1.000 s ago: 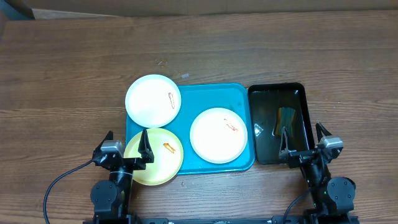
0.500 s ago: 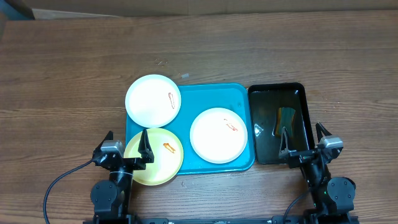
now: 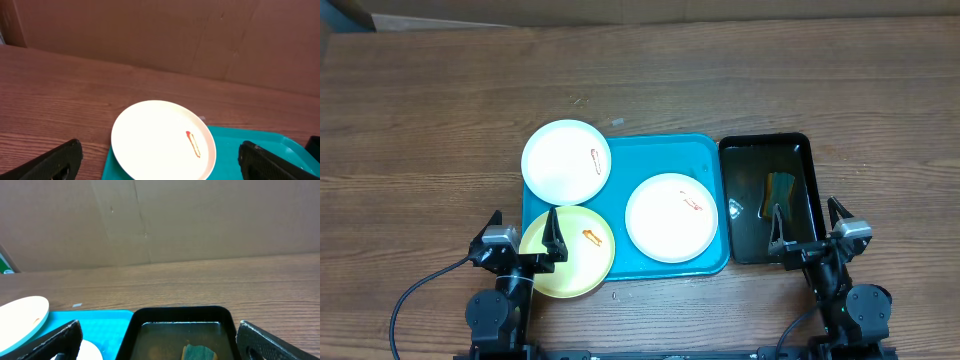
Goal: Clean dirty plates on tray and stack at the side
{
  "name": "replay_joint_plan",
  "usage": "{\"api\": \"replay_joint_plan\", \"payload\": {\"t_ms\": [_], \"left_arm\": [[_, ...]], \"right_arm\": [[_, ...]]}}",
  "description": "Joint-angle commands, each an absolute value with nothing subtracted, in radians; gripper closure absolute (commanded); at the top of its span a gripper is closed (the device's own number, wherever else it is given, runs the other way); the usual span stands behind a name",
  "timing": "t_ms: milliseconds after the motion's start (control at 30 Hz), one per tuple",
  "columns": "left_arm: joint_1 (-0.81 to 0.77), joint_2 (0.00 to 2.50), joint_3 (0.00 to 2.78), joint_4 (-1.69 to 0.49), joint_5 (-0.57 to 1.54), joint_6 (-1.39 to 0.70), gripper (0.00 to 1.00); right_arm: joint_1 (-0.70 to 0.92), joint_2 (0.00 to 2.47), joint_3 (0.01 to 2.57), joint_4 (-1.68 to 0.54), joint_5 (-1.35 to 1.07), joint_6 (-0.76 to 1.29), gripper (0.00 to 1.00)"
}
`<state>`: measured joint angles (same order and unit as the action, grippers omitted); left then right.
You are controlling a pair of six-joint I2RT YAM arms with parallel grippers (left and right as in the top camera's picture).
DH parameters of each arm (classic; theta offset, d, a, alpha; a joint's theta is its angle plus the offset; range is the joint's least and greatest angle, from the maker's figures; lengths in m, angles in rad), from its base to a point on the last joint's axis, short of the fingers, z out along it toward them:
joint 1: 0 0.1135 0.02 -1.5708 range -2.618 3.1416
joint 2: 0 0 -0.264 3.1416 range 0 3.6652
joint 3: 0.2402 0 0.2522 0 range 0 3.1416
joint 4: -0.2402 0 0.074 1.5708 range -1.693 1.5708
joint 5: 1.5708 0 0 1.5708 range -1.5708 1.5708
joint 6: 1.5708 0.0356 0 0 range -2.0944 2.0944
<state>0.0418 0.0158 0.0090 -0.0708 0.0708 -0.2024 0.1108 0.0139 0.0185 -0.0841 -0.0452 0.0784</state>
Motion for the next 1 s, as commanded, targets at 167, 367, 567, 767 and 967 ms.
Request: {"api": "replay_joint_plan", "payload": {"t_ms": [167, 367, 567, 767, 967], "left_arm": [[0.046, 0.013, 0.005, -0.072, 0.070, -0.202, 0.00], [0.046, 0.013, 0.005, -0.072, 0.070, -0.202, 0.00], [0.046, 0.013, 0.005, -0.072, 0.070, -0.202, 0.00], [0.046, 0.013, 0.005, -0.072, 0.070, -0.202, 0.00], [0.046, 0.013, 0.013, -0.056, 0.108, -0.194, 0.00]], "right_arm": [[0.104, 0.007, 0.008, -0.081, -0.044, 0.081, 0.00], [0.104, 0.007, 0.008, -0.081, -0.043, 0.081, 0.00], [0.104, 0.007, 0.008, -0.081, -0.044, 0.081, 0.00], [0.104, 0.007, 0.008, -0.081, -0.044, 0.081, 0.00], [0.104, 0.007, 0.008, -0.081, -0.044, 0.081, 0.00]]}}
